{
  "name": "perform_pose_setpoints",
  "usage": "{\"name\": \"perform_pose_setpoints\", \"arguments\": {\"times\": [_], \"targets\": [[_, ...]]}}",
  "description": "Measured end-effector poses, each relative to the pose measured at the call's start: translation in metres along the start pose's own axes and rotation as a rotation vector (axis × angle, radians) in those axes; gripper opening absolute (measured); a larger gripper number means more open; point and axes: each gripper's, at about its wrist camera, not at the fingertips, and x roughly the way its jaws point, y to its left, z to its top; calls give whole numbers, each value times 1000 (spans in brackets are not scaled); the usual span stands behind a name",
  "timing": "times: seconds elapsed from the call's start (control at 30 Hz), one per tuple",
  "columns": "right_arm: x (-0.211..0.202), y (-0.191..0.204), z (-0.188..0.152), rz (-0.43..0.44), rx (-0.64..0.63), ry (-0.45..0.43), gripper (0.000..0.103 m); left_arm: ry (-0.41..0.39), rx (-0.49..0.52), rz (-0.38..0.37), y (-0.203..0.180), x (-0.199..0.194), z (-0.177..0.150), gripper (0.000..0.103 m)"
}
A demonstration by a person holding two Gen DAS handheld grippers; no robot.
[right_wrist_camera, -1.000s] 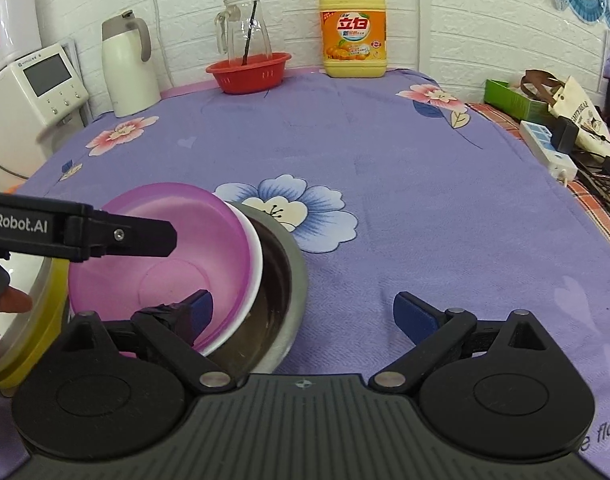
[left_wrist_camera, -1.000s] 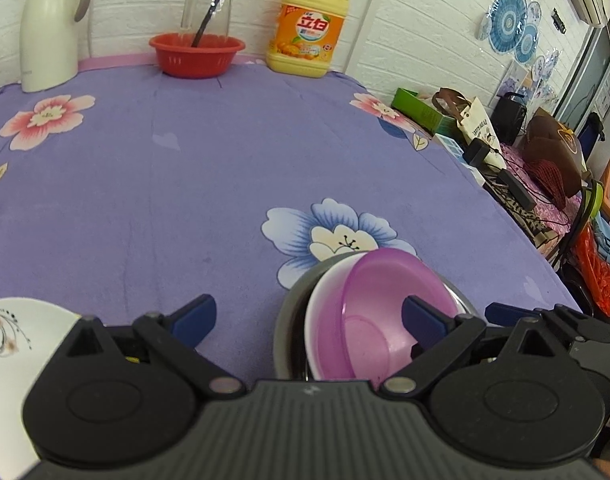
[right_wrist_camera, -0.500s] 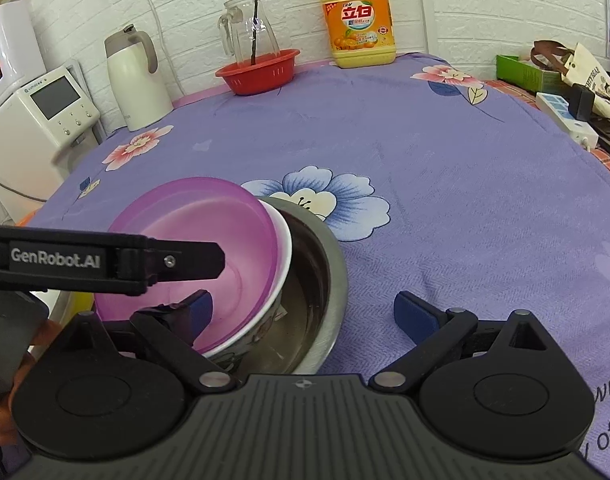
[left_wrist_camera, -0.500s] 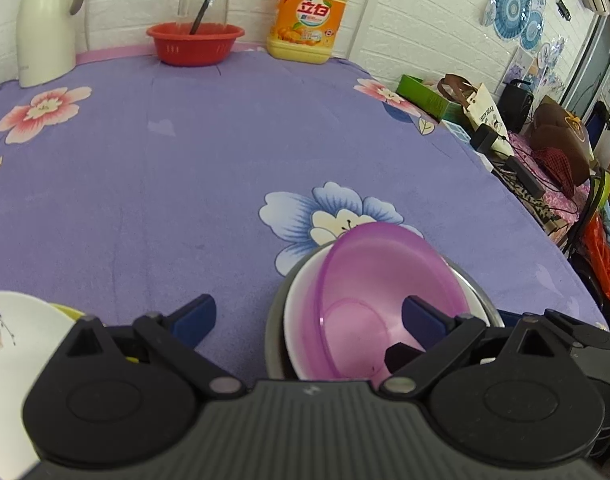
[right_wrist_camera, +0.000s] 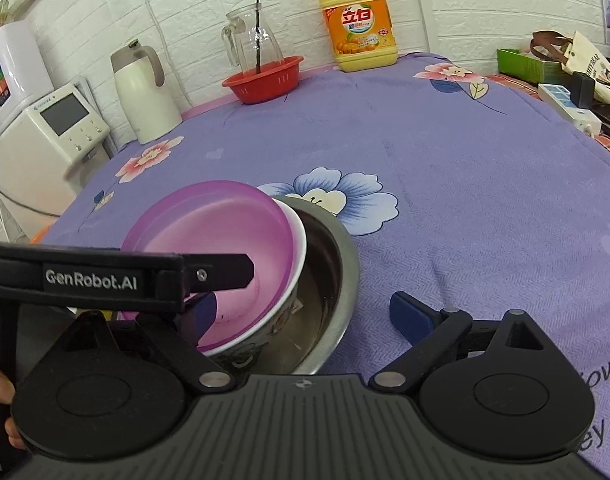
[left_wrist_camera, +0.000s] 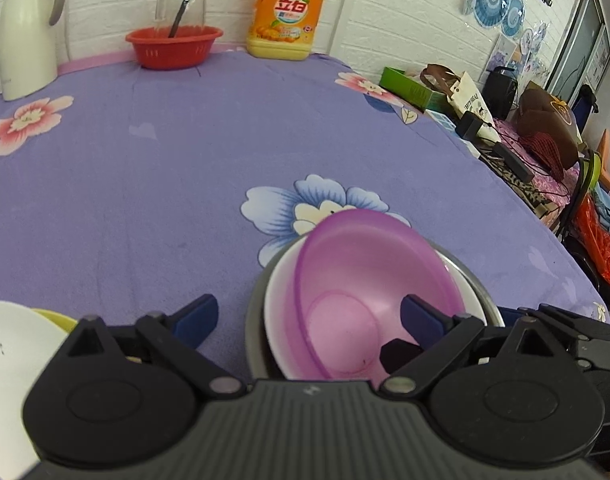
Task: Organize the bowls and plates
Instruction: 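Lower the open left gripper onto the pink bowl rim and close, then hold the bowl stack with the left gripper and slide it across the cloth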
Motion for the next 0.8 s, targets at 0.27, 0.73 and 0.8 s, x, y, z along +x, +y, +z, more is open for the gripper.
{"name": "perform_pose_setpoints", "arguments": {"times": [0.27,0.73,0.8], "targets": [[5,23,-3,9,-68,9,103,6,-55,-57,-8,0,-10,63],[-22,58,17,16,-144,-59,103,-103,-108,-71,0,-49,1,62],[-20,75,20,48,-173,-64,103,-128,-134,-42,15,-65,0,62]]}}
